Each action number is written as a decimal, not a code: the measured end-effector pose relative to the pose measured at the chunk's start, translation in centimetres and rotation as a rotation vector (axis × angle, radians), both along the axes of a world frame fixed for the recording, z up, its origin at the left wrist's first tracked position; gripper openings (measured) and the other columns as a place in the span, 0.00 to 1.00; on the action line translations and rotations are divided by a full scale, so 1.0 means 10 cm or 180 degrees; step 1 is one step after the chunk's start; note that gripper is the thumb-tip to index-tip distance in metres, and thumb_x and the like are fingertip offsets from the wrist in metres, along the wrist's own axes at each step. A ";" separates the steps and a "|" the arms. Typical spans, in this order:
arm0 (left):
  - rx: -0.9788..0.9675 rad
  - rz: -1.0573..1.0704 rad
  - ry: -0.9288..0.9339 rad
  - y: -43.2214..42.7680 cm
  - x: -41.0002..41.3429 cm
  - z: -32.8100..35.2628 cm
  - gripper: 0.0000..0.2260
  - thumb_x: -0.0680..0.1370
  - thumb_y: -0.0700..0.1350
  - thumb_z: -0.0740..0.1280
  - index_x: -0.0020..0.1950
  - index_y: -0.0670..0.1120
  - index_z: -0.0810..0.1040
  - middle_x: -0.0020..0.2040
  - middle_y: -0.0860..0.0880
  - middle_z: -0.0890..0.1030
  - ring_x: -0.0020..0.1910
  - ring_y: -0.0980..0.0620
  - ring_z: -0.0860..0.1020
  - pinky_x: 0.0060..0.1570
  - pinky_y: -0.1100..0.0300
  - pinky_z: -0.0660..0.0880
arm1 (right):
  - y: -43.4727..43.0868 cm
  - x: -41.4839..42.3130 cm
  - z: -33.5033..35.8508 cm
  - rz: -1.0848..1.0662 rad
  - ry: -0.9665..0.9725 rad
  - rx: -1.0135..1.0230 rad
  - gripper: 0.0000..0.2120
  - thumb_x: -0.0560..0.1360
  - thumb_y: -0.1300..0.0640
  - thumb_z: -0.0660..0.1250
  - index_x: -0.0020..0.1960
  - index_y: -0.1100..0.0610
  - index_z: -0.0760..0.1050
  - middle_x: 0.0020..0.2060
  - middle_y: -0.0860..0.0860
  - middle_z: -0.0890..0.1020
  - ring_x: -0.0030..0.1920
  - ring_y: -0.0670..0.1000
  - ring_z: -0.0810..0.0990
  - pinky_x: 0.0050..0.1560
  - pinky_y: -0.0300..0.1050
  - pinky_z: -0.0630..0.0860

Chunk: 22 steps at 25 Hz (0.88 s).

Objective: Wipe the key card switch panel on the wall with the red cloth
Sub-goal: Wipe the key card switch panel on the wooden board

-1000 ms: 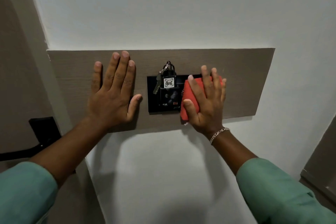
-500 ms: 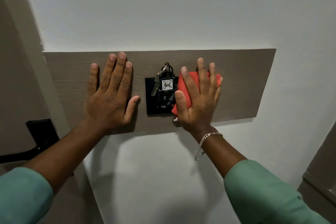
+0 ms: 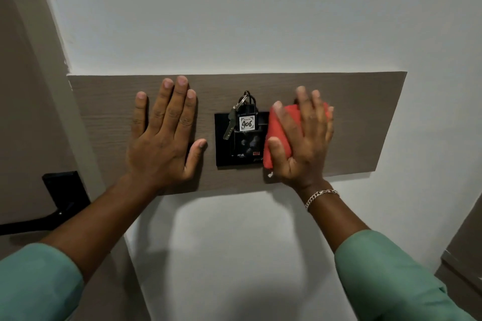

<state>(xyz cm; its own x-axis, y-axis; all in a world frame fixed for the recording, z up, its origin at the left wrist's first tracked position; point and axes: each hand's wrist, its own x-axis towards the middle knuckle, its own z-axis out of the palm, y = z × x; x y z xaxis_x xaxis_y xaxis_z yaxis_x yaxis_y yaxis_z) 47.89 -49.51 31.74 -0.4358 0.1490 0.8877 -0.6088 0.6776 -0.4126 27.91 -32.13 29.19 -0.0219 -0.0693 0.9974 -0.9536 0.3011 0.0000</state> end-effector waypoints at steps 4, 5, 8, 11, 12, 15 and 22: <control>-0.0029 0.0001 -0.0010 -0.01 -0.01 0.00 0.35 0.80 0.56 0.56 0.80 0.37 0.54 0.80 0.39 0.52 0.79 0.39 0.53 0.78 0.43 0.41 | -0.19 0.25 -0.08 -0.0062 -0.0811 -0.0451 0.25 0.82 0.39 0.50 0.75 0.46 0.66 0.78 0.58 0.65 0.80 0.60 0.58 0.78 0.68 0.54; -0.0038 0.0001 -0.0009 -0.02 -0.01 0.00 0.35 0.79 0.56 0.56 0.80 0.37 0.54 0.80 0.39 0.52 0.79 0.39 0.53 0.78 0.43 0.41 | -0.12 0.17 -0.12 -0.0101 -0.0263 -0.0106 0.26 0.81 0.39 0.51 0.75 0.48 0.67 0.77 0.59 0.66 0.79 0.63 0.60 0.77 0.69 0.55; -0.0052 -0.0009 0.0026 -0.02 -0.01 0.00 0.35 0.80 0.56 0.56 0.80 0.37 0.54 0.80 0.39 0.52 0.79 0.39 0.53 0.78 0.42 0.42 | 0.10 -0.11 -0.11 -0.0069 0.0458 0.0459 0.26 0.80 0.39 0.53 0.73 0.50 0.68 0.74 0.62 0.68 0.77 0.65 0.62 0.74 0.73 0.58; -0.0050 -0.0046 0.0041 -0.02 -0.02 -0.01 0.34 0.79 0.56 0.56 0.80 0.38 0.54 0.80 0.39 0.53 0.80 0.39 0.53 0.78 0.42 0.43 | -0.12 0.15 0.00 -0.0073 -0.0821 -0.0412 0.26 0.81 0.38 0.50 0.75 0.46 0.67 0.78 0.58 0.65 0.80 0.59 0.58 0.78 0.68 0.55; -0.0043 -0.0052 0.0036 -0.03 -0.02 -0.01 0.34 0.80 0.56 0.56 0.80 0.38 0.54 0.80 0.39 0.53 0.80 0.40 0.53 0.78 0.42 0.42 | -0.19 0.24 0.05 -0.0078 -0.0966 -0.0499 0.26 0.81 0.38 0.50 0.75 0.45 0.66 0.78 0.56 0.64 0.80 0.58 0.57 0.78 0.67 0.54; -0.0024 -0.0074 0.0020 -0.04 -0.01 -0.01 0.34 0.80 0.57 0.56 0.80 0.38 0.54 0.80 0.39 0.53 0.80 0.41 0.51 0.78 0.42 0.42 | -0.05 0.08 0.05 -0.0156 0.0359 0.0241 0.27 0.80 0.38 0.55 0.74 0.48 0.68 0.75 0.59 0.68 0.78 0.63 0.62 0.75 0.72 0.58; -0.0028 -0.0102 0.0050 -0.04 -0.01 -0.03 0.34 0.79 0.56 0.56 0.80 0.38 0.55 0.80 0.39 0.53 0.80 0.41 0.52 0.77 0.41 0.45 | -0.13 0.14 0.03 -0.0096 -0.0710 -0.0405 0.27 0.80 0.37 0.52 0.74 0.47 0.67 0.77 0.57 0.66 0.80 0.59 0.59 0.78 0.67 0.54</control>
